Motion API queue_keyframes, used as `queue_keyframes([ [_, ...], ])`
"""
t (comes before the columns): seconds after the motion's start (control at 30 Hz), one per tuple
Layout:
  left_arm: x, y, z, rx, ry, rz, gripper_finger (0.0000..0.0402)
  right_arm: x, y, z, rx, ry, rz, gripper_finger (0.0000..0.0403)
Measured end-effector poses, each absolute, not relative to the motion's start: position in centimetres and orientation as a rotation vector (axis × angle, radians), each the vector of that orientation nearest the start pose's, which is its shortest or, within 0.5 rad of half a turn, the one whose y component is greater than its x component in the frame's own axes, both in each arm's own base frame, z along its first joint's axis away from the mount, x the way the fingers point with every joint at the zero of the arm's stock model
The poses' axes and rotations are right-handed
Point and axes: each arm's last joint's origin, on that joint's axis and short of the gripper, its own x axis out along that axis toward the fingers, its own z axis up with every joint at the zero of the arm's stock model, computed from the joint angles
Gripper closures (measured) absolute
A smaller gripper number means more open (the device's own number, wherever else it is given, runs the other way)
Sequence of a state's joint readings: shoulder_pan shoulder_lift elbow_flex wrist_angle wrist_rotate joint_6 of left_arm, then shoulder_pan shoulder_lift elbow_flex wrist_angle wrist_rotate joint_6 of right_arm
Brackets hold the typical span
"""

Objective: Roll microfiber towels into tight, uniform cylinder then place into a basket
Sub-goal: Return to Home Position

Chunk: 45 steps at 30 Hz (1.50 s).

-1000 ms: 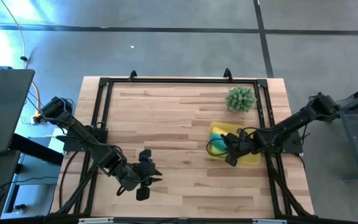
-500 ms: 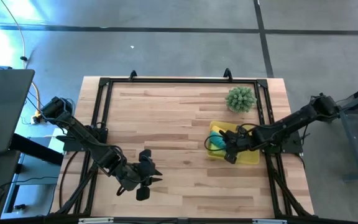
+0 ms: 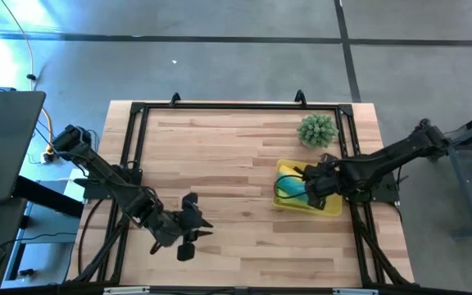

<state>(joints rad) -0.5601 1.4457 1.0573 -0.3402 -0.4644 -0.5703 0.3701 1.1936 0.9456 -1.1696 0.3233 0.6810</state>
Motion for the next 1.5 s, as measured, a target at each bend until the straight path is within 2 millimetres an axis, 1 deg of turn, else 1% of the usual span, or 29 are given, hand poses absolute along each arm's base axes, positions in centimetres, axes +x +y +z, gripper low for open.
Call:
queue_keyframes([
  [0.13, 25.5, -13.7, 28.7, -0.189, 0.595, 0.091, 0.0326, 16.0, 5.5, 27.2, 0.045, 1.252, -0.392, 0.0179],
  [0.2, 24.7, -12.6, 30.0, -0.191, 0.565, 0.100, 0.0326, 14.7, 5.0, 27.8, 0.074, 1.181, -0.412, 0.0179],
  [0.27, 23.7, -11.4, 31.0, -0.176, 0.553, 0.139, 0.0326, 13.6, 4.4, 28.2, 0.139, 1.083, -0.441, 0.0179],
  [0.37, 22.5, -9.6, 31.8, -0.147, 0.542, 0.248, 0.0326, 12.6, 4.0, 27.9, 0.256, 0.873, -0.425, 0.0179],
  [0.47, 22.1, -8.5, 31.8, -0.112, 0.575, 0.287, 0.0326, 12.4, 4.3, 26.4, 0.327, 0.677, -0.315, 0.0179],
  [0.57, 22.1, -7.9, 31.1, -0.046, 0.621, 0.280, 0.0326, 12.7, 4.7, 24.2, 0.343, 0.524, -0.210, 0.0179],
  [0.67, 22.3, -7.5, 29.5, -0.013, 0.640, 0.285, 0.0326, 12.8, 4.9, 22.0, 0.345, 0.407, -0.144, 0.0179],
  [0.73, 22.4, -7.0, 28.4, -0.027, 0.662, 0.297, 0.0326, 12.8, 4.9, 20.6, 0.344, 0.358, -0.123, 0.0179],
  [0.9, 22.6, -5.8, 25.7, -0.064, 0.681, 0.345, 0.0325, 12.7, 4.8, 18.1, 0.339, 0.259, -0.092, 0.0179],
  [1.07, 22.9, -4.7, 23.1, -0.152, 0.650, 0.295, 0.0325, 12.3, 4.6, 16.1, 0.331, 0.210, -0.093, 0.0179],
  [1.13, 23.2, -4.3, 22.5, -0.179, 0.583, 0.278, 0.0325, 12.2, 4.5, 15.4, 0.333, 0.201, -0.107, 0.0179],
  [1.23, 23.4, -3.9, 21.7, -0.175, 0.482, 0.252, 0.0325, 11.9, 4.3, 14.4, 0.331, 0.192, -0.133, 0.0179],
  [1.3, 23.4, -3.5, 21.3, -0.171, 0.425, 0.237, 0.0325, 11.9, 4.2, 14.4, 0.321, 0.193, -0.155, 0.0179],
  [1.4, 22.8, -2.7, 20.4, -0.193, 0.354, 0.259, 0.0325, 11.9, 4.1, 14.3, 0.310, 0.188, -0.182, 0.0179],
  [1.5, 21.8, -1.7, 19.2, -0.229, 0.314, 0.300, 0.0325, 11.8, 4.0, 14.3, 0.301, 0.187, -0.220, 0.0179],
])
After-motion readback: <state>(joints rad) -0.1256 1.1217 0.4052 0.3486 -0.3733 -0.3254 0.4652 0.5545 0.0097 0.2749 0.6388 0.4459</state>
